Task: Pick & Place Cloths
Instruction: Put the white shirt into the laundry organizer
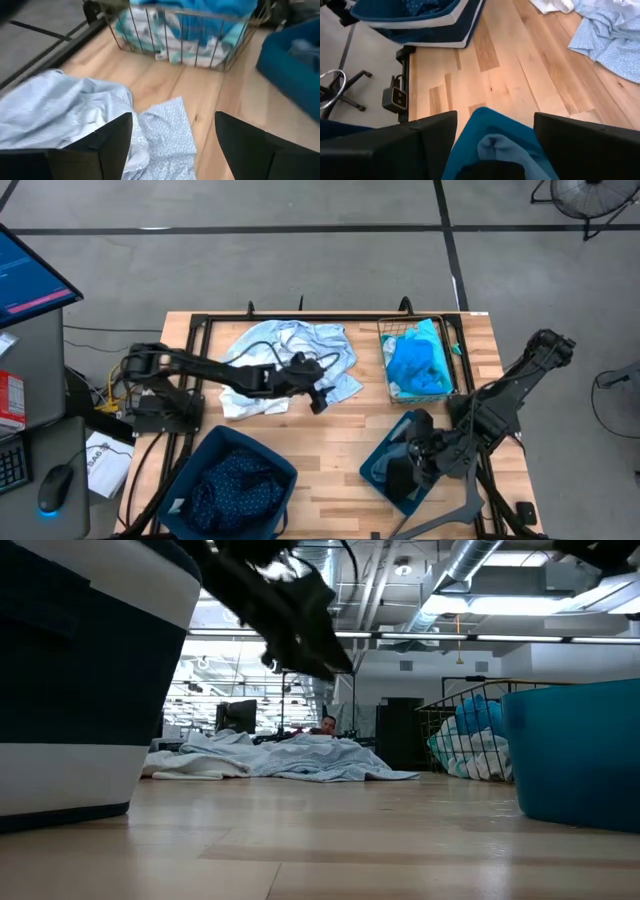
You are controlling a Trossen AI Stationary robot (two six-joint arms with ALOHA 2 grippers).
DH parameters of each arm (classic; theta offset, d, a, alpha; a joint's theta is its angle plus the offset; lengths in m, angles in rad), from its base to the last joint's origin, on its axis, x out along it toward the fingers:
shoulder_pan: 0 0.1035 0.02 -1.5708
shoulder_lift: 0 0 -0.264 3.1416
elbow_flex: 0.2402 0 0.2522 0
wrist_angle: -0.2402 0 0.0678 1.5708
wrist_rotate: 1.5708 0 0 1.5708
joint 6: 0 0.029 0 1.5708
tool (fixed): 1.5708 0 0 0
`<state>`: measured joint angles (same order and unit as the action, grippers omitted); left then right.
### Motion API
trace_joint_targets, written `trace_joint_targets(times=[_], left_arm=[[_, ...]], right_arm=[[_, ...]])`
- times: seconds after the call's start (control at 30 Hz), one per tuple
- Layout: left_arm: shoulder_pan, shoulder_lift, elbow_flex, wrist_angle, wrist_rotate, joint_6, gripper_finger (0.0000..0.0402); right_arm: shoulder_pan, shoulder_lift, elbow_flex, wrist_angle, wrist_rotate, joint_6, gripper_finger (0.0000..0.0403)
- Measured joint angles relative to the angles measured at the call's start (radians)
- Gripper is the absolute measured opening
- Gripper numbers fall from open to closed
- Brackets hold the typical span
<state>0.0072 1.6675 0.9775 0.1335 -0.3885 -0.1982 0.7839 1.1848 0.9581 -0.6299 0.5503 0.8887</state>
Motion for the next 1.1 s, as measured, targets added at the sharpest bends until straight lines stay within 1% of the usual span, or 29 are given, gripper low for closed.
trace_joint_targets(times=[0.17, 0.33, 0.47, 0.53, 0.57, 0.63, 0.7, 0.8, 0.83, 0.9, 0.97, 1.1], left_arm=[[0.015, 0.141, 0.0, 0.007, -0.008, 0.001, 0.0266], [0.033, 0.255, 0.0, 0.019, -0.011, -0.009, 0.0266], [0.049, 0.309, 0.002, 0.034, -0.008, -0.088, 0.0266], [0.054, 0.322, 0.005, 0.043, 0.008, -0.121, 0.0257], [0.057, 0.327, 0.005, 0.042, 0.022, -0.129, 0.0246], [0.057, 0.333, 0.006, 0.042, 0.031, -0.154, 0.0209], [0.058, 0.333, 0.006, 0.035, 0.046, -0.186, 0.015], [0.06, 0.315, 0.004, 0.025, 0.076, -0.235, 0.0042], [0.059, 0.304, 0.002, 0.016, 0.095, -0.253, 0.0022], [0.057, 0.271, -0.002, -0.002, 0.123, -0.282, 0.0012], [0.049, 0.211, -0.004, -0.008, 0.131, -0.288, 0.0004], [0.022, 0.018, 0.003, 0.019, 0.118, -0.254, 0.0001]], right_arm=[[-0.008, 0.0, 0.0, 0.011, 0.0, 0.029, 0.026], [-0.006, 0.0, 0.0, 0.043, -0.001, 0.029, 0.026], [-0.006, 0.0, 0.0, 0.044, 0.0, 0.055, 0.026], [-0.006, 0.0, 0.0, 0.046, 0.0, 0.055, 0.026], [-0.006, 0.0, 0.0, 0.048, 0.0, 0.056, 0.026], [-0.006, 0.0, 0.0, 0.048, 0.0, 0.063, 0.026], [-0.006, 0.0, 0.0, 0.048, 0.0, 0.065, 0.026], [-0.006, 0.0, 0.0, 0.048, 0.0, 0.066, 0.026], [-0.007, 0.0, 0.0, 0.048, 0.001, 0.066, 0.026], [-0.008, 0.0, 0.0, 0.047, 0.019, 0.064, 0.026], [-0.008, 0.0, 0.0, 0.043, 0.059, 0.054, 0.026], [-0.018, 0.0, 0.0, 0.03, 0.149, 0.018, 0.026]])
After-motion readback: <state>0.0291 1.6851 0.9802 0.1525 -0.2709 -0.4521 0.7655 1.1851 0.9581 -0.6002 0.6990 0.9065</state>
